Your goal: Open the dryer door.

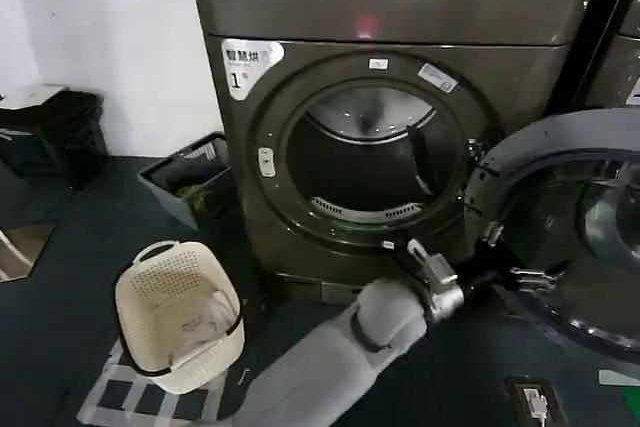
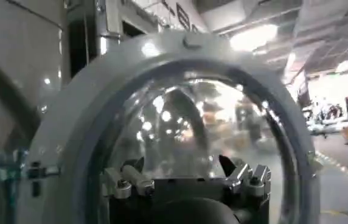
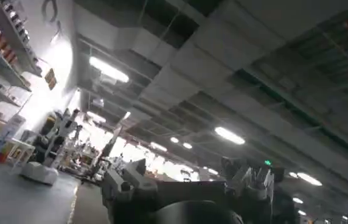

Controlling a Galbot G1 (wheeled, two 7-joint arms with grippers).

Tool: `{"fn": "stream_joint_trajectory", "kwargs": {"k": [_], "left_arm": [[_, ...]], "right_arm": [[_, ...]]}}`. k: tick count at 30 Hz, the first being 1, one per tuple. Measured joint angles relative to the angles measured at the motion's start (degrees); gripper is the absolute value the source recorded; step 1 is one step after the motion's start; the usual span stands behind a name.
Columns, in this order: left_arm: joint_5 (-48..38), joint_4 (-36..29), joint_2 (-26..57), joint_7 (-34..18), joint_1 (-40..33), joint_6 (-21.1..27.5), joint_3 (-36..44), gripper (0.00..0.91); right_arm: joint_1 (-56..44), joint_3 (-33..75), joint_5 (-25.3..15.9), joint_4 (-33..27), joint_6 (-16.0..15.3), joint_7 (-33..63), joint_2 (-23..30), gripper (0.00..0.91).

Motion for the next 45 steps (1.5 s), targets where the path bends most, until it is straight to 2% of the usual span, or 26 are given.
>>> {"fn": "stream_joint_trajectory", "kwargs": {"k": [6, 11, 16, 21, 24, 32, 41, 45], "left_arm": [[-1.7, -9.1, 8.2, -2.1, 3.3, 4.7, -3.7, 0.907], [-4.9, -16.1, 15.0, -2.8, 6.9, 5.5, -8.3, 0.907], [-7.6, -21.8, 22.1, -4.6, 10.7, 6.7, -14.2, 0.907], [-10.8, -26.8, 29.1, -7.2, 16.1, 9.8, -22.2, 0.907], [-14.5, -29.2, 33.1, -9.0, 19.8, 11.6, -27.3, 0.907], [-20.8, -32.7, 38.6, -13.9, 30.4, 15.2, -41.2, 0.907], [-25.3, -32.3, 40.5, -18.2, 39.8, 18.4, -54.4, 0.907], [-28.2, -32.4, 41.9, -21.5, 42.6, 23.0, -57.9, 0.907]], "right_arm": [[-1.0, -0.4, 1.5, -2.2, 1.5, -0.2, 0.0, 0.907], [-1.5, -1.4, 3.2, -5.1, 3.8, -1.4, 0.0, 0.907], [-1.1, -2.5, 5.0, -7.8, 4.3, -3.4, 0.0, 0.907], [-1.1, -3.7, 7.0, -10.5, 6.3, -7.4, -3.3, 0.907], [-1.1, -4.1, 7.4, -12.2, 6.5, -8.5, -5.2, 0.907], [-1.7, -4.4, 7.5, -15.7, 6.3, -9.4, -9.6, 0.907], [-0.2, -6.7, 7.1, -16.2, 6.0, -9.6, -11.7, 0.907], [0.0, -7.4, 7.1, -16.1, 6.0, -9.8, -11.9, 0.907]]}}
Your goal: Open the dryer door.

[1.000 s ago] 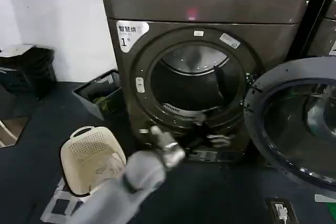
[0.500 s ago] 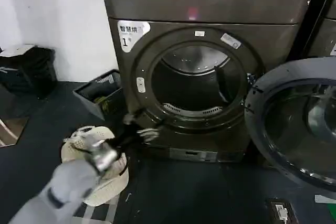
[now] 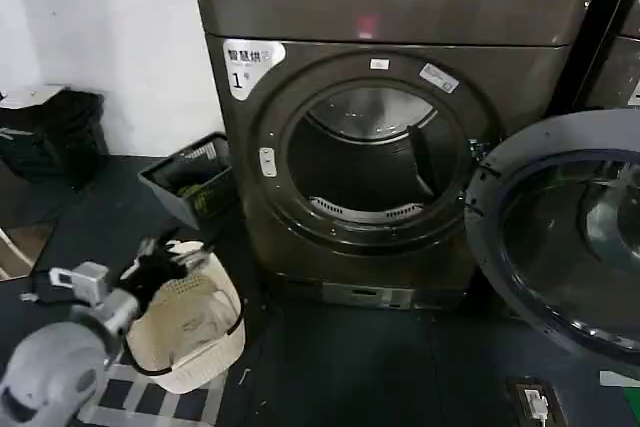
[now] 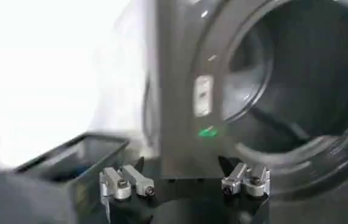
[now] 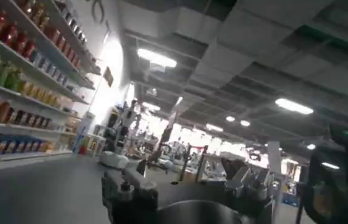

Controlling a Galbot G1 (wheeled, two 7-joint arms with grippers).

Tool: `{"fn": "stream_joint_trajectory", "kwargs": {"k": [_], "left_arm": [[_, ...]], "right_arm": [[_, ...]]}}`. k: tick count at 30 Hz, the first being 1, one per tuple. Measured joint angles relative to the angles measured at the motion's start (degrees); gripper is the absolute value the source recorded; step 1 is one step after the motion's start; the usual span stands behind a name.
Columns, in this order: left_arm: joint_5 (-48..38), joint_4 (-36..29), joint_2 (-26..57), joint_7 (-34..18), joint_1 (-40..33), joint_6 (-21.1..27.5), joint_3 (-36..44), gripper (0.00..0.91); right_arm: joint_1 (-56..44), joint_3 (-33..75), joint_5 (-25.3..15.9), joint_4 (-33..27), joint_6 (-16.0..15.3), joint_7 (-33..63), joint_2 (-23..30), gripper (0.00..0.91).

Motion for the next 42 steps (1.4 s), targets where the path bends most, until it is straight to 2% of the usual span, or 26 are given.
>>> {"fn": "stream_joint_trajectory", "kwargs": {"k": [5, 8, 14, 28, 35, 42], "left_arm": [[-8.3, 0.8, 1.8, -7.1, 2.2, 8.3, -3.6, 0.907], [-14.6, 1.6, 3.4, -11.2, 2.8, 10.1, -5.3, 0.907], [-23.2, 4.1, 8.3, -15.9, 1.8, 10.2, -3.9, 0.907], [-47.2, 16.3, 20.9, -28.3, -16.7, 10.1, 10.5, 0.907], [-56.8, 19.4, 25.7, -30.8, -21.1, 10.1, 16.8, 0.907], [-65.9, 22.1, 27.0, -35.8, -27.0, 10.1, 22.2, 0.907]], "right_arm": [[-0.1, -0.9, -0.1, -0.3, 0.1, -0.2, -0.4, 0.907], [-0.1, -1.4, -0.1, -0.3, 0.1, -0.3, -0.5, 0.907], [0.2, -2.4, -1.1, -0.4, 0.6, -0.4, -0.4, 0.907], [1.0, -3.7, -1.4, -0.2, 1.1, -0.4, 0.3, 0.907], [1.1, -4.6, -1.5, -0.2, 1.4, -0.5, 0.2, 0.907], [1.1, -5.0, -1.6, -0.2, 1.6, -0.5, 0.3, 0.907]]}}
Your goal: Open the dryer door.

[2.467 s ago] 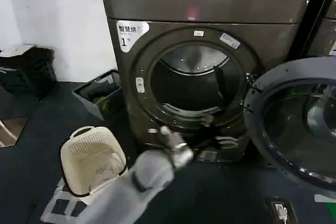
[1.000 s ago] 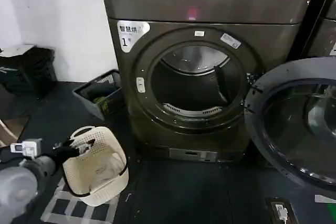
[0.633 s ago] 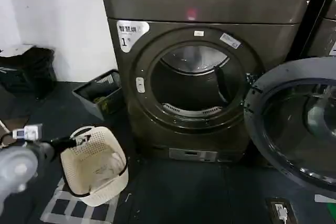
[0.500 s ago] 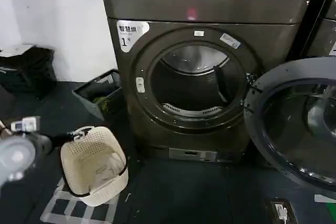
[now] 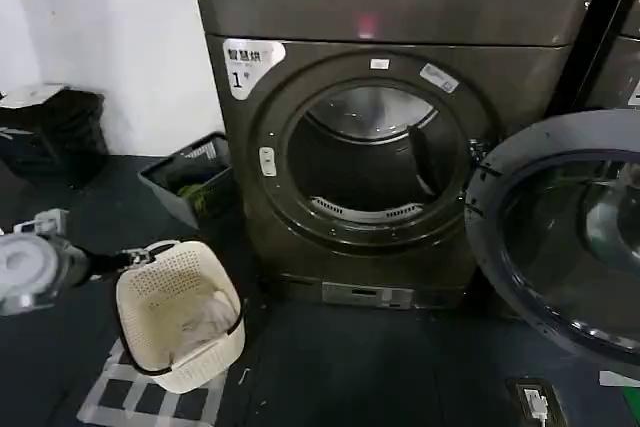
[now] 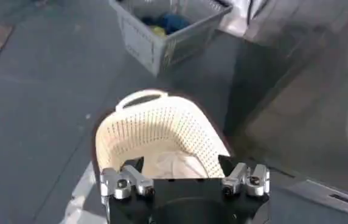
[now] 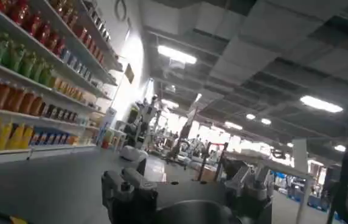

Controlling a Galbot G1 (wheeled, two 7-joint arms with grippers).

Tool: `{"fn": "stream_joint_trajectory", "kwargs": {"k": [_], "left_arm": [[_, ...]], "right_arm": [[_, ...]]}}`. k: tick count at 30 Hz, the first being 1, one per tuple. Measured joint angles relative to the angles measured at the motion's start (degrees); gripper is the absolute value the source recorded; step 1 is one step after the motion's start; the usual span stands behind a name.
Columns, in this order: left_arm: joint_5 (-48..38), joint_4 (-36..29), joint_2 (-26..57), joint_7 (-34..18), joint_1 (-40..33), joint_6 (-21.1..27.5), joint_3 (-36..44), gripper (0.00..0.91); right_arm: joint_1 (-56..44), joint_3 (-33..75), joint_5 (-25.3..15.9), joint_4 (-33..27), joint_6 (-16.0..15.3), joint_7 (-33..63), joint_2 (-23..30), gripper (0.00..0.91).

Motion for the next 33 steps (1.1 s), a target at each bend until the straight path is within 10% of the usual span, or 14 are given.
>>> {"fn": "stream_joint_trajectory", "kwargs": {"k": [33], "left_arm": [[-16.2, 8.0, 2.1, -7.0, -17.2, 0.0, 18.4, 0.907]], "right_arm": [[0.4, -1.0, -0.7, -0.8, 2.2, -0.1, 0.9, 0.907]]}}
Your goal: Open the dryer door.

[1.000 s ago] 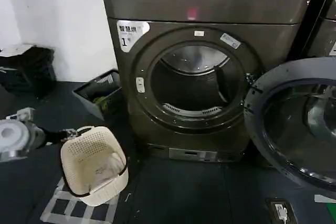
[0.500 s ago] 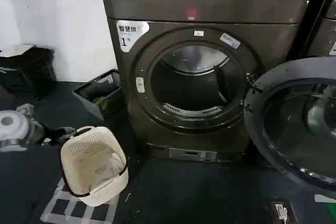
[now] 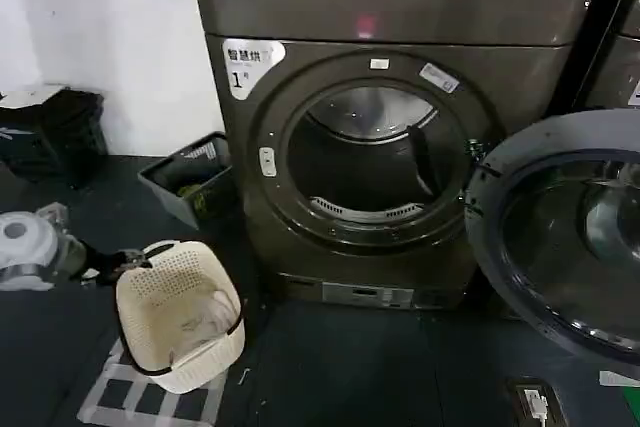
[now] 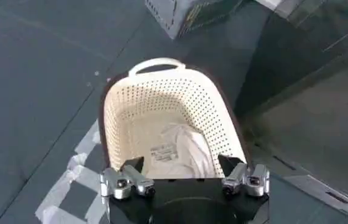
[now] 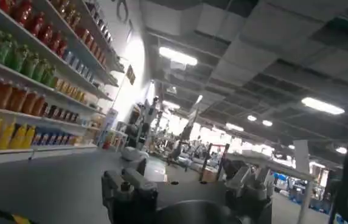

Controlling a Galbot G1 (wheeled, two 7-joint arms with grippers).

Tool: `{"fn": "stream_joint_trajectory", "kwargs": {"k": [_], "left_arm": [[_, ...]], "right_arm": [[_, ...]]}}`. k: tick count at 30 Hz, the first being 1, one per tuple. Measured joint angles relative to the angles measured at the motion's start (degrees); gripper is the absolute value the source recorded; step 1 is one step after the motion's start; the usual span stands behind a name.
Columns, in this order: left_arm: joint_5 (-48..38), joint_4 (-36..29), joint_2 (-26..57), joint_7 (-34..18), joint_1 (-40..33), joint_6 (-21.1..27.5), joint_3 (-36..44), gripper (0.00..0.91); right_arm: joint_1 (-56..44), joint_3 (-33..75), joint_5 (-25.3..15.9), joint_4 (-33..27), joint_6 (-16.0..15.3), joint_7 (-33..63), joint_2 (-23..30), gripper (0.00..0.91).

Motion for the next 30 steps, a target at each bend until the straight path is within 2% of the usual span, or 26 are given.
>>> {"fn": "stream_joint_trajectory", "kwargs": {"k": [30], "left_arm": [[-1.4, 0.6, -0.1, -0.5, 0.1, 0.0, -0.1, 0.907]], "right_arm": [[0.1, -0.3, -0.2, 0.3, 0.9, -0.5, 0.3, 0.907]]}}
